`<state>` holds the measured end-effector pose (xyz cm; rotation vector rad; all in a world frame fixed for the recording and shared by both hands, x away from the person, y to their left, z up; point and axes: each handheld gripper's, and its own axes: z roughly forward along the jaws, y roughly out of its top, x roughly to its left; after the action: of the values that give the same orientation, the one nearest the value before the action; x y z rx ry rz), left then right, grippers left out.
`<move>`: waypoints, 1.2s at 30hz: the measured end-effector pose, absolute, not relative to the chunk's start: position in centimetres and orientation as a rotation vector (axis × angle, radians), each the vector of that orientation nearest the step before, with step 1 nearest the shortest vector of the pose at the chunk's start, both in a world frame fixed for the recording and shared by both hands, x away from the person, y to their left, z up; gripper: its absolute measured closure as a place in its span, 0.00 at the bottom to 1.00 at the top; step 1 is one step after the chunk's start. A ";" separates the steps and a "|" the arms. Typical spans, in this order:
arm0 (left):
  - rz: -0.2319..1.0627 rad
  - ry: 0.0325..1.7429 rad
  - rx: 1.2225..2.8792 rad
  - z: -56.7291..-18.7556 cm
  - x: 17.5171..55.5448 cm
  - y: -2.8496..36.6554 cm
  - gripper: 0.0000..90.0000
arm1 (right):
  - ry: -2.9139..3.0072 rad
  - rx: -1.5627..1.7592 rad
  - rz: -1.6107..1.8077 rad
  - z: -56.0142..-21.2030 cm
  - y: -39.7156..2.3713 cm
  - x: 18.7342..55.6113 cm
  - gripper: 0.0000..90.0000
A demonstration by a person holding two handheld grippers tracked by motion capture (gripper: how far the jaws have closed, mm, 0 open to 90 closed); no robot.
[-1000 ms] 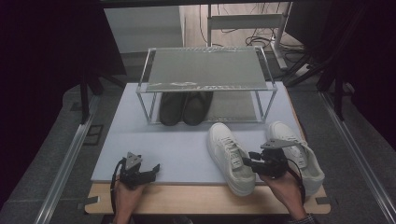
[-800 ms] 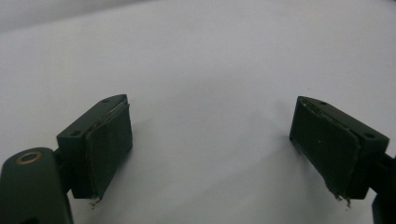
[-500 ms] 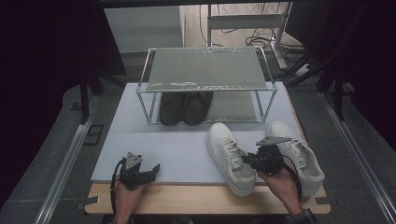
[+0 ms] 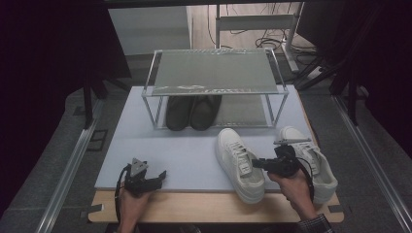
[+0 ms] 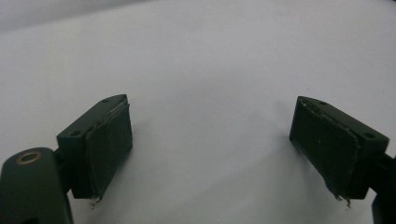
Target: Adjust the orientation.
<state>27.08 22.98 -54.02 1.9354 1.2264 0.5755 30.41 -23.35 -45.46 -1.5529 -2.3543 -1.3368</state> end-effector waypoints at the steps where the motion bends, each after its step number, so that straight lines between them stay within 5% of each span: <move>1: 0.575 1.226 1.935 -54.0 27.1 23.0 0.14 | -2.334 -1.556 -1.344 -45.4 -23.4 30.5 0.91; 36: 0.575 1.226 1.934 -54.0 27.1 23.0 0.14 | -1.992 -1.445 -1.548 -42.1 -23.2 32.1 0.91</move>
<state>27.08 22.98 -54.02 1.9345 1.2262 0.5754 32.09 -23.17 -42.08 -1.4452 -1.9916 -1.5480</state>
